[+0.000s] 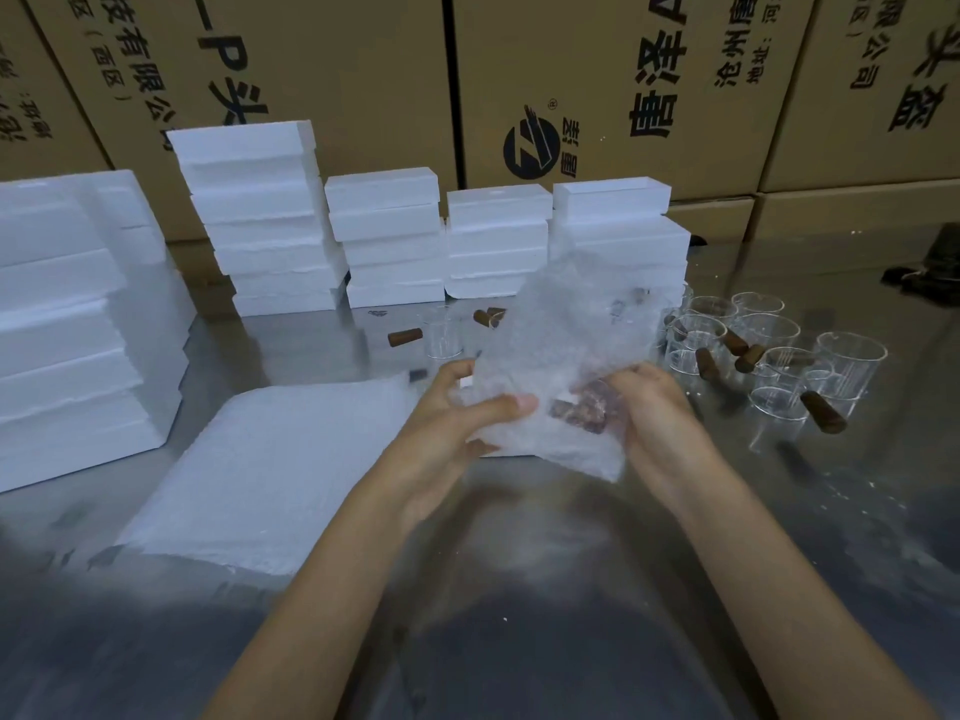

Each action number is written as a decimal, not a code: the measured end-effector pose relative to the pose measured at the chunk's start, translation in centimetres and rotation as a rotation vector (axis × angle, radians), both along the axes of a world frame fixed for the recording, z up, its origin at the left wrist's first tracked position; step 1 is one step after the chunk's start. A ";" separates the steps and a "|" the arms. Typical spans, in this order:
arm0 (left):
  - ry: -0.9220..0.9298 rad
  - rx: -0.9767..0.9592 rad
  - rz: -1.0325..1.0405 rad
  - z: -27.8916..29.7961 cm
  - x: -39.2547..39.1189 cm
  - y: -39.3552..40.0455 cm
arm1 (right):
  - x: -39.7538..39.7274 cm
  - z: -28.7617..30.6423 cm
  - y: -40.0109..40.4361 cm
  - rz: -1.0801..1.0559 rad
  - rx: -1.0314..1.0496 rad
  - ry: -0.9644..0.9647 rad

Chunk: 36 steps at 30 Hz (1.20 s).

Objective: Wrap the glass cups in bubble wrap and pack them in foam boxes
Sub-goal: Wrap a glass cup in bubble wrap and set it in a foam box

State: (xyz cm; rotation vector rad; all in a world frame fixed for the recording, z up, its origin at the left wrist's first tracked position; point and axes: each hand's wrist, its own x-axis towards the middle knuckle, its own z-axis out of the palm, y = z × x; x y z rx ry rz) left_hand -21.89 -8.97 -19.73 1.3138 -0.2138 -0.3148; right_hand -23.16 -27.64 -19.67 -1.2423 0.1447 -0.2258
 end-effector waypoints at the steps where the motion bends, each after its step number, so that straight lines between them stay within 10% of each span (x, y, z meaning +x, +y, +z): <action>1: -0.046 0.099 -0.026 -0.1 -0.1 -0.1 | -0.1 0.0 0.0 -0.024 -0.072 0.011; 6: -0.284 0.513 -0.083 -0.2 -0.7 -0.6 | -0.3 -0.6 0.2 -0.024 -0.460 -0.084; 13: -0.219 0.532 -0.110 0.4 -0.6 0.6 | 0.3 -2.3 0.5 -0.082 -0.849 -0.140; 20: -0.274 0.575 0.113 -0.6 0.5 0.6 | 0.1 -2.6 1.4 -0.071 -0.964 -0.208; 26: -0.252 0.511 0.168 -2.0 0.6 -0.8 | -0.7 -0.7 1.1 0.040 -0.671 -0.303; 36: -0.542 0.604 0.200 -0.7 -0.2 -0.4 | -0.1 -3.0 1.1 0.181 -1.233 -0.218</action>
